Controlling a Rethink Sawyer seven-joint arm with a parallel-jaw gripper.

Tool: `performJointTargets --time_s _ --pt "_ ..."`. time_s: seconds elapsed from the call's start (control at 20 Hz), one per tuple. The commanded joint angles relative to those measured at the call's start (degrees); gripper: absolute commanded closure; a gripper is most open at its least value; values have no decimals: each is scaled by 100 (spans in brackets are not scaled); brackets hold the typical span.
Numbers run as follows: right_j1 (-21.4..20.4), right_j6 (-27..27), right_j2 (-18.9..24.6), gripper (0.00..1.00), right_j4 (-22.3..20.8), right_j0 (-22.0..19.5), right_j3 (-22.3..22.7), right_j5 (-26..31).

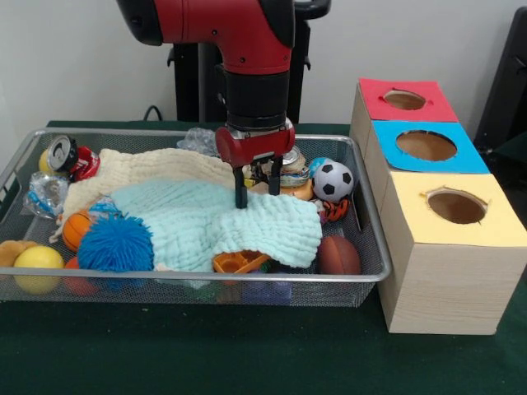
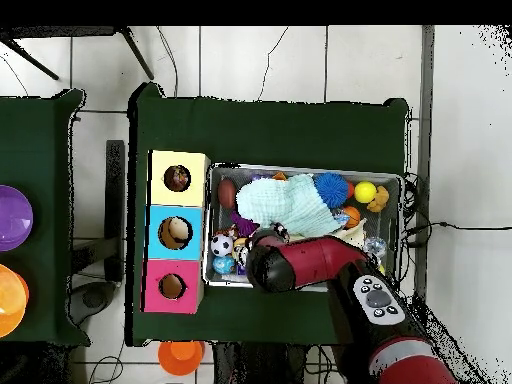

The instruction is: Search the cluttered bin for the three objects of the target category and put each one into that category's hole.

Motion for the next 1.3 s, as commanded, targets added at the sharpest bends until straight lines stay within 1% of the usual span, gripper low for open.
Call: performJointTargets --time_s 0.05,0.25,0.3,0.85,1.0,1.05,1.2,1.25,1.3 --pt "591 369 -157 0 -418 70 -412 -52" --pt "587 311 -131 0 -428 24 -396 -37" --pt "588 297 -124 100 -435 4 -396 -34" --pt "569 211 65 100 -434 -143 -317 -57" --pt "511 286 59 100 -395 -128 -284 -114" --pt "381 177 67 100 -395 -155 -202 83" --pt "-256 -316 456 100 -364 -682 379 499" --pt "-657 -571 640 100 -288 -927 685 750" --pt "-922 -728 689 100 -236 -1020 823 946"
